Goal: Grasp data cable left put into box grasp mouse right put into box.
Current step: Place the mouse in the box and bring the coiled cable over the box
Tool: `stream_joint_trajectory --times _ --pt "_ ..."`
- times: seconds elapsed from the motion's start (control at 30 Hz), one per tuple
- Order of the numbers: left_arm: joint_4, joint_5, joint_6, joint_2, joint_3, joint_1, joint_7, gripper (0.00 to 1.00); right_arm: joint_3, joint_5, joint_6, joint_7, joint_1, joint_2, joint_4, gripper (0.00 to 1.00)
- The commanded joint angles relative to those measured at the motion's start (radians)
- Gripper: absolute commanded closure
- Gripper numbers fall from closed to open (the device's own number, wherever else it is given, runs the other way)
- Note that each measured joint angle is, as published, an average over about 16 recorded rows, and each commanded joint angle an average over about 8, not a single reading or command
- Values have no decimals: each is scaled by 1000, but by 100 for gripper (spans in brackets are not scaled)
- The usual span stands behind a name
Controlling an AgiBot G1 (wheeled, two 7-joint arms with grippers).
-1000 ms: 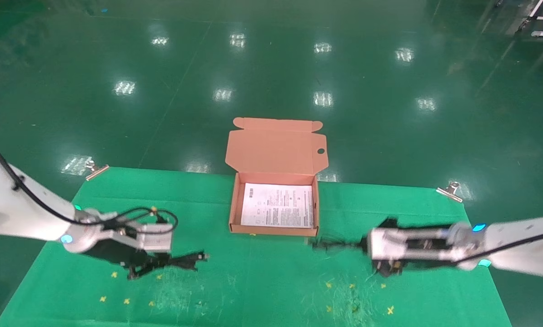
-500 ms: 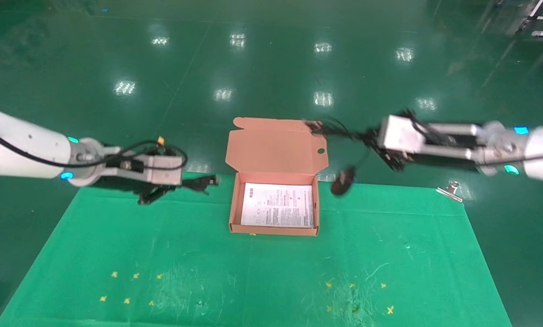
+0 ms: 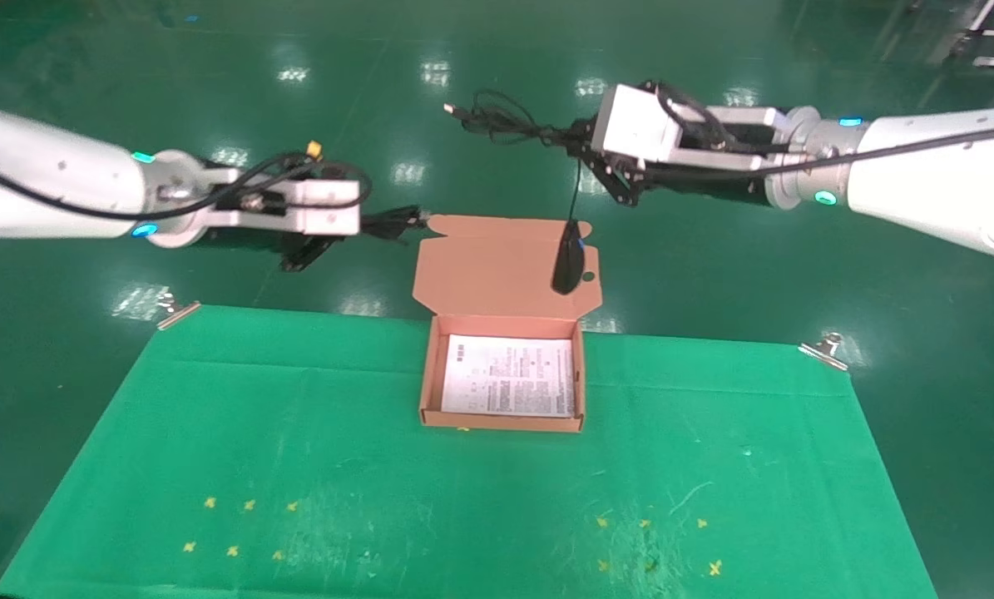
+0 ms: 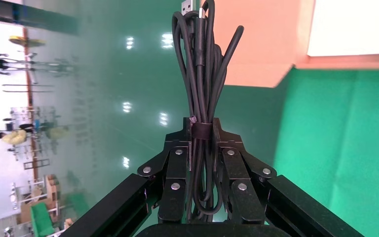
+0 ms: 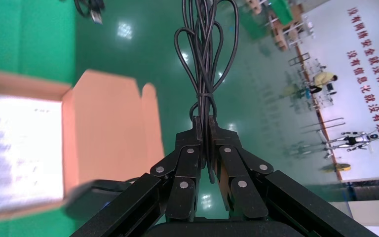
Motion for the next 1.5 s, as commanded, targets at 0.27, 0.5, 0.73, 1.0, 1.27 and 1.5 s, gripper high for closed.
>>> stream_joint_trajectory --times 0.27,0.5,0.73,1.0,1.27,1.5 --pt "1 12 -58 10 -18 -30 2 100 23 44 -7 -105 78 -85 -151 100" --pt "-12 13 -68 2 -20 -25 8 100 30 56 -25 -133 98 -99 -197 100" --pt "-12 23 -52 -11 -8 5 -7 100 27 57 -40 -137 74 -104 -203 100" --pt "-33 60 -19 -40 11 39 -68 100 17 48 -29 -145 36 -126 -221 100" --pt "-84 105 23 -77 28 67 -146 100 6 36 -9 -160 7 -152 -258 100" --pt "-148 140 63 -104 42 87 -206 100 -4 34 -4 -170 -19 -171 -280 100"
